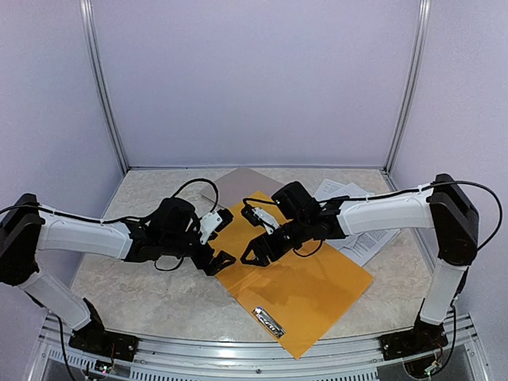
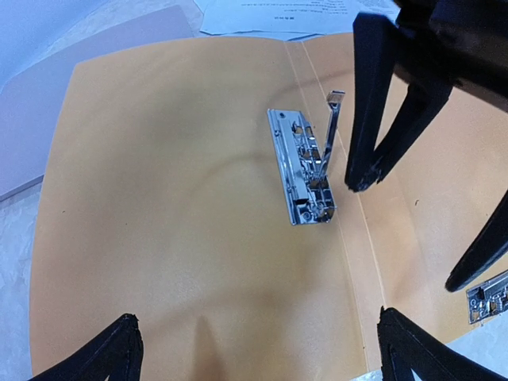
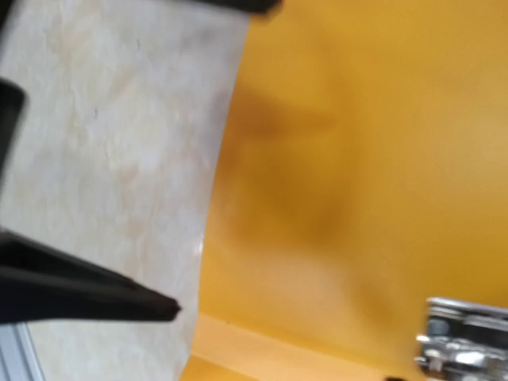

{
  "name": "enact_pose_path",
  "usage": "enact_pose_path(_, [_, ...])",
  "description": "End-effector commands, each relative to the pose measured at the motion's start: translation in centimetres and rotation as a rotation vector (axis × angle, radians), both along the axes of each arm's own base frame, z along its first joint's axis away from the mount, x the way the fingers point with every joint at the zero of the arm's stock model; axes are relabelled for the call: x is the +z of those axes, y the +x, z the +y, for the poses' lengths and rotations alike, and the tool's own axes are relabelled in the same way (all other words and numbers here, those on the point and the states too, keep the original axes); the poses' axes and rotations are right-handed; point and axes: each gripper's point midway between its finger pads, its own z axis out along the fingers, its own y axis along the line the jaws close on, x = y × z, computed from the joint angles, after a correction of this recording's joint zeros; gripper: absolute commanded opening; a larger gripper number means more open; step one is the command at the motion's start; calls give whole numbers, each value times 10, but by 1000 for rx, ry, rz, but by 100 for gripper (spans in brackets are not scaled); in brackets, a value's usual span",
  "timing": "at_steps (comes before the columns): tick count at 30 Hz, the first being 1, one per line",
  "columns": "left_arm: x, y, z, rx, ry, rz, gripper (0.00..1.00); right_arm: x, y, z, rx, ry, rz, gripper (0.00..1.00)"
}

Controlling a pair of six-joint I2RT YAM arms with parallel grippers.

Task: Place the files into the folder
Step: Open the spring clip on the folder and the spring clip on the folder.

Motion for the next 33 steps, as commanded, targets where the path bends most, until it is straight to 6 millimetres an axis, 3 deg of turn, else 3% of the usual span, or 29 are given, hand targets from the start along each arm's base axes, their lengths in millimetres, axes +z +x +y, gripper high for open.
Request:
enact_pose_path(1, [8, 12, 3, 69, -20, 4, 99, 39, 19, -14, -78, -16, -159, 72])
enact_pose_path(8, [16, 22, 8, 140, -37, -7, 99, 18, 50, -53, -199, -136, -170, 79])
enact_pose_path(14, [23, 27, 10, 168, -43, -23, 99, -9, 61, -66, -228, -194, -142, 79])
enact_pose_path(21, [24, 35, 16, 217, -43, -27, 99, -35, 53, -55, -177, -184, -78, 74])
enact_pose_path(33, [27, 58, 48, 413, -26, -35, 99, -28, 23, -21, -87, -153, -61, 63])
